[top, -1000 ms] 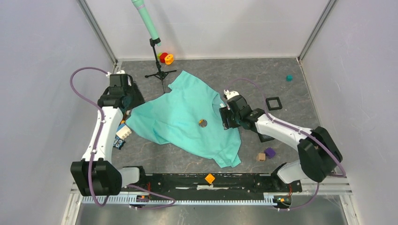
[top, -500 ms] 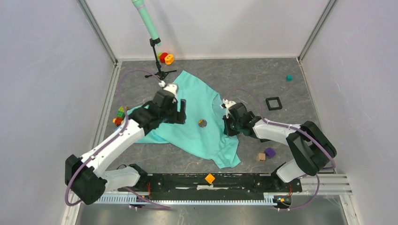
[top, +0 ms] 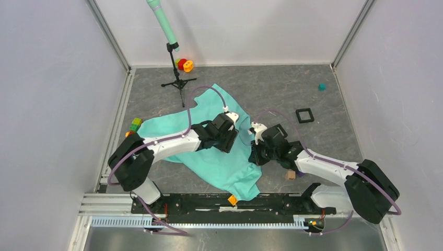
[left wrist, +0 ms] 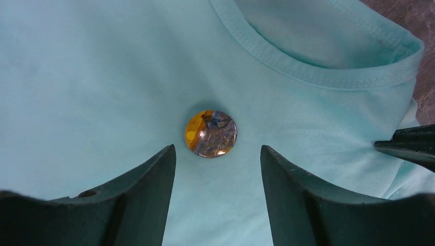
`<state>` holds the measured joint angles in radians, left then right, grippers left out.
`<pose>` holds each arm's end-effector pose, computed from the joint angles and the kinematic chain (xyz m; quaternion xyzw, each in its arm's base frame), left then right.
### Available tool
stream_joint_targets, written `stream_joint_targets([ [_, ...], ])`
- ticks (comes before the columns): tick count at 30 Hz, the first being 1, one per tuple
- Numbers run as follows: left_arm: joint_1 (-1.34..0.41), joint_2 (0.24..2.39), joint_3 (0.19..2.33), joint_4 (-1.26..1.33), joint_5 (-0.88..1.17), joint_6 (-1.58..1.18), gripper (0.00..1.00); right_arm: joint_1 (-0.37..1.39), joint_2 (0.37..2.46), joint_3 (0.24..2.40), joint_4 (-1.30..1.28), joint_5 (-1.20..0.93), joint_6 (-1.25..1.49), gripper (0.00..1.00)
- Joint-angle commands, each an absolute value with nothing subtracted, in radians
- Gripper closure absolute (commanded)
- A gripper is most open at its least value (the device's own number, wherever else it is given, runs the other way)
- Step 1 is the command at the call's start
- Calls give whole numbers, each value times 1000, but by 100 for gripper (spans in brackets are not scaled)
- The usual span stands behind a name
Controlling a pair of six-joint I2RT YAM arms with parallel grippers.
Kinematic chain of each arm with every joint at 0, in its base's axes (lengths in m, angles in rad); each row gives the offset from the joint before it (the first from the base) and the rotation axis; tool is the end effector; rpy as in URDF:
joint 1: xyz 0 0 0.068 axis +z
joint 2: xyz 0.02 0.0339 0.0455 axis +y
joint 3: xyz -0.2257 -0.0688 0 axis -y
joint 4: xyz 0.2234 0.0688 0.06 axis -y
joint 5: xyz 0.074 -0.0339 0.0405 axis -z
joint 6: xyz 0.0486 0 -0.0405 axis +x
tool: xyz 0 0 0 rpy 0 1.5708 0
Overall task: Remove the brooch from the garment
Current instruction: Flatten out the clothes at the center of the board, then remove the brooch from the clothes.
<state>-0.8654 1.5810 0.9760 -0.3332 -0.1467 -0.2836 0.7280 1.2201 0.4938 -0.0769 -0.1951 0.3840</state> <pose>0.2079 -0.2332 0.1630 0.2500 0.9146 -0.1101 0.2983 0.1683 0.1626 0.1344 -0.1939 0.9030 0.2734 0.2689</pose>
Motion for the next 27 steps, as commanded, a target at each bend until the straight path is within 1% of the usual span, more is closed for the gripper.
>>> stream_joint_targets([
  [1, -902, 1635, 1029, -286, -146, -246, 31, 727, 1211, 483, -78, -169, 403, 97],
  [5, -907, 1686, 1050, -295, -141, -259, 27, 726, 1209, 478, -69, -171, 408, 97],
  [8, -902, 1726, 1082, -350, -217, -303, 24, 727, 1195, 473, -69, -169, 412, 98],
  [11, -900, 1753, 1091, -359, -184, -310, 26, 727, 1182, 466, -70, -161, 411, 98],
  [13, -900, 1774, 1100, -377, -210, -322, 28, 727, 1179, 462, -69, -159, 413, 97],
  [19, -900, 1792, 1089, -398, -220, -305, 42, 725, 1179, 466, -70, -155, 423, 98],
  [21, -900, 1795, 1081, -403, -232, -303, 43, 720, 1177, 469, -74, -150, 432, 98],
  [24, -900, 1799, 1069, -415, -268, -300, 48, 708, 1171, 479, -83, -152, 435, 99],
  [25, -901, 1799, 1068, -419, -275, -298, 55, 705, 1168, 480, -83, -150, 435, 99],
  [26, -900, 1796, 1067, -422, -283, -299, 59, 702, 1163, 480, -83, -149, 438, 99],
  [27, -900, 1785, 1060, -414, -272, -294, 61, 697, 1161, 480, -88, -146, 441, 99],
])
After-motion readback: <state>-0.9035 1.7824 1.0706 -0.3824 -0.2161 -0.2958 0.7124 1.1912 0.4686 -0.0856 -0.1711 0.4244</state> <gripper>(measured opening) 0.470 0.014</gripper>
